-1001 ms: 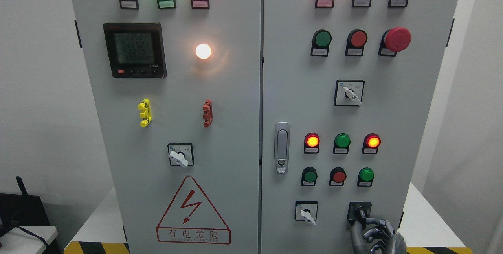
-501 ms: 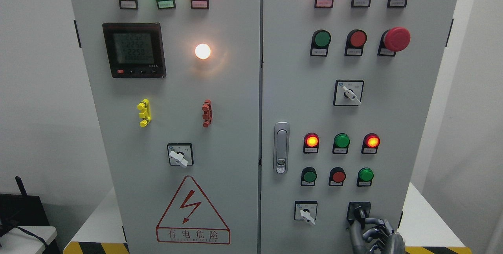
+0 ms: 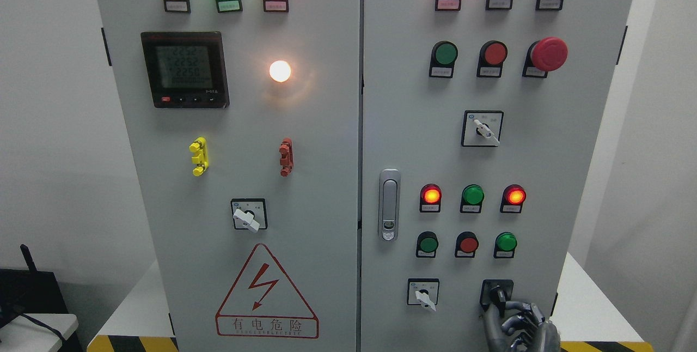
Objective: Trip black knob to open circuit
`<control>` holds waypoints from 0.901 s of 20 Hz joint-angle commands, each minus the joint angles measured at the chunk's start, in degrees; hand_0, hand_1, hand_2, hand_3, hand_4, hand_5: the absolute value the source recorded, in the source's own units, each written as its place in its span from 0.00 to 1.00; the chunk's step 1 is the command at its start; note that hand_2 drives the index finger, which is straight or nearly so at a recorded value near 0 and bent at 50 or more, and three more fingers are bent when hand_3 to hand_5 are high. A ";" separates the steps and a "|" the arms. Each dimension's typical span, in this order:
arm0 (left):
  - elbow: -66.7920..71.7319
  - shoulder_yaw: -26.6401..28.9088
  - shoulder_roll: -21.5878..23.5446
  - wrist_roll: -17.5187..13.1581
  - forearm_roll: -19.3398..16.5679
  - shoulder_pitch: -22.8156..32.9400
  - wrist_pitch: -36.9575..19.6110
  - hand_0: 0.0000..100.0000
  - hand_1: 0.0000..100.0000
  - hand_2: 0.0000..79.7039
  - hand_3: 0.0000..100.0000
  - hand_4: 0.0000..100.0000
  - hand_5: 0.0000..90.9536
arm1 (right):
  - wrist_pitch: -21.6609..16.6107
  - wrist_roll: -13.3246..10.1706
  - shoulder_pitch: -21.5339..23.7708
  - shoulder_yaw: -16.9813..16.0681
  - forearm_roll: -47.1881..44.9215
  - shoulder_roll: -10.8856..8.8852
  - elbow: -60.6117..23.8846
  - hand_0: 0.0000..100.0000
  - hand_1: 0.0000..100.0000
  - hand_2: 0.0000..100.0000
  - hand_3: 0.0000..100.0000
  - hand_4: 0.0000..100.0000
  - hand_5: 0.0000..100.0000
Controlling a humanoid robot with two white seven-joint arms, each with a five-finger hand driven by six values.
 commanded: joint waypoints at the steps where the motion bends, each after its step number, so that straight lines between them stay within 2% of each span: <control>1: 0.00 0.00 -0.08 0.03 -1.93 -0.44 0.02 0.12 0.39 0.00 0.00 0.00 0.00 | -0.07 -0.02 0.02 1.42 -0.84 0.02 -0.12 0.59 0.75 0.57 0.86 0.87 0.91; 18: 0.00 0.00 0.01 0.03 -1.93 -0.44 0.02 0.12 0.39 0.00 0.00 0.00 0.00 | 0.11 0.24 -0.07 2.65 -4.98 0.02 -0.20 0.60 0.75 0.59 0.88 0.88 0.92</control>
